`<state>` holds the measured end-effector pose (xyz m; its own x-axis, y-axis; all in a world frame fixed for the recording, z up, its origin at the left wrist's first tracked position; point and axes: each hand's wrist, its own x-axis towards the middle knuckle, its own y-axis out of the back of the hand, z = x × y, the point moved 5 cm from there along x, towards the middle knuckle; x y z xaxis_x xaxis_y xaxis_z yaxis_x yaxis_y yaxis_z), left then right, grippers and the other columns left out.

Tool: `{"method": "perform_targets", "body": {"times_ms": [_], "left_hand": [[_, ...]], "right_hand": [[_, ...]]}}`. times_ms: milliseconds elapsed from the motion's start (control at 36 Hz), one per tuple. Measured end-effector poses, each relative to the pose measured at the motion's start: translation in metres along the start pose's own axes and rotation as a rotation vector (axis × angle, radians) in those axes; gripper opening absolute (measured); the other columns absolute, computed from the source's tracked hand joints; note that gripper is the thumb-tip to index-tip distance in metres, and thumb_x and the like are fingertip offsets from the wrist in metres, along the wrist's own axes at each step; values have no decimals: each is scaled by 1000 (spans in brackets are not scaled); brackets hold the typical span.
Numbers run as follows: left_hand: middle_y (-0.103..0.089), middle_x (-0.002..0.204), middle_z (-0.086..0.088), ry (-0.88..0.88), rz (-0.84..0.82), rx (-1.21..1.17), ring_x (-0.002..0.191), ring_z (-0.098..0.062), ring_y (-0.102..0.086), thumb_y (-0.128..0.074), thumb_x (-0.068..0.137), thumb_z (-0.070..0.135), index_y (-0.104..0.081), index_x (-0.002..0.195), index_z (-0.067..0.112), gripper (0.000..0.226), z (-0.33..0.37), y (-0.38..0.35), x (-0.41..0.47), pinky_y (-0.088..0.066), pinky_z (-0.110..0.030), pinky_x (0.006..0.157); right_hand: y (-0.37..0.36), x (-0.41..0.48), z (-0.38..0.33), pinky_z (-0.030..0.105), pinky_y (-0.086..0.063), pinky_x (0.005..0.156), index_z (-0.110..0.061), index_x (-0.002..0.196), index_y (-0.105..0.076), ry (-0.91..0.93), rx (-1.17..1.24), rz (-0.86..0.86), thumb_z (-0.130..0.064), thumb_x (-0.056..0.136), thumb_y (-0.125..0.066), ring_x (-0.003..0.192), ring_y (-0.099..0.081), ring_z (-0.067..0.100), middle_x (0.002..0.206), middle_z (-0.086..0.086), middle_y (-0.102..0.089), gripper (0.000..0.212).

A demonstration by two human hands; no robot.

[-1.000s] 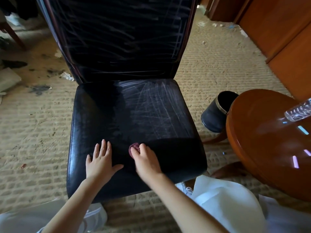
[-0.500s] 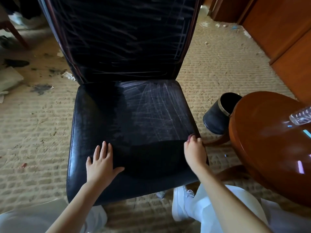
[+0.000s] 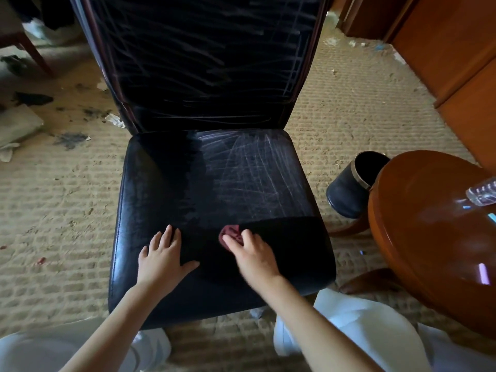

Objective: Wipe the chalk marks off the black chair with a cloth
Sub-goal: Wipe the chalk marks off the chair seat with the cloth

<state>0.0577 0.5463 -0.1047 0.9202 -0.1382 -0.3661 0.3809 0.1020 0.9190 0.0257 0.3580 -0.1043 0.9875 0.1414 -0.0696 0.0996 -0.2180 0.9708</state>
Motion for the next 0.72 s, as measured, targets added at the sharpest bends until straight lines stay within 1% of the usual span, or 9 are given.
{"method": "perform_targets", "body": {"times_ms": [83,139,222,278,361,528,639,667,722], "left_hand": [[-15,158,2,-12,66,-74,144,-21,-16,-50,83,67,-16,152,24,88,-6,9,8,-25,-40,112],[-6,160,4,-42,49,-46,146,-19,-9,-49,82,68,-9,153,25,92,-8,10,13,-20,-40,115],[10,160,7,-74,-34,4,147,-17,4,-48,82,70,1,153,25,98,-10,5,19,-12,-40,117],[15,159,7,-86,-74,34,147,-17,8,-50,81,70,4,152,25,100,-7,2,21,-11,-41,118],[15,159,6,-83,-68,70,147,-18,7,-51,80,69,3,152,24,101,-4,0,22,-12,-42,117],[14,159,7,-88,-19,73,147,-17,7,-48,81,70,4,152,27,98,-5,0,18,-10,-41,118],[13,159,8,-95,-11,59,147,-17,5,-48,80,71,4,152,28,98,-6,0,17,-10,-40,118],[12,159,8,-93,-10,45,147,-17,5,-49,80,71,3,152,28,99,-6,0,17,-10,-40,118],[12,159,8,-93,-4,40,147,-16,5,-49,79,73,3,152,29,99,-7,0,18,-11,-40,118]], "right_hand": [[20,-2,56,41,-46,65,-19,126,-57,-97,65,-1,-7,86,-52,85,-55,38,104,15,-51,42],[37,-9,107,40,-49,67,-15,121,-62,-313,130,117,-3,83,-59,83,-58,37,103,15,-53,40],[51,-18,171,39,-49,85,-12,132,-55,-594,166,238,-8,93,-54,102,-57,35,120,17,-51,40],[43,-16,190,40,-42,94,-10,135,-52,-735,194,196,-10,97,-47,114,-51,36,128,19,-50,39],[25,-10,177,39,-44,91,-6,131,-54,-816,201,166,-12,96,-45,111,-54,38,127,22,-53,36],[8,-1,87,35,-45,75,-13,125,-58,-606,147,138,-10,89,-51,93,-59,36,117,15,-53,36],[-21,17,-26,28,-47,52,-16,108,-68,-222,162,81,-11,64,-70,61,-61,27,92,8,-62,44],[-21,20,-46,28,-49,54,-17,109,-68,-168,135,61,-13,62,-74,62,-62,27,94,9,-63,47],[-20,25,-63,37,-49,76,-14,129,-56,-98,149,-8,-10,77,-66,88,-60,35,115,17,-56,53]]}}
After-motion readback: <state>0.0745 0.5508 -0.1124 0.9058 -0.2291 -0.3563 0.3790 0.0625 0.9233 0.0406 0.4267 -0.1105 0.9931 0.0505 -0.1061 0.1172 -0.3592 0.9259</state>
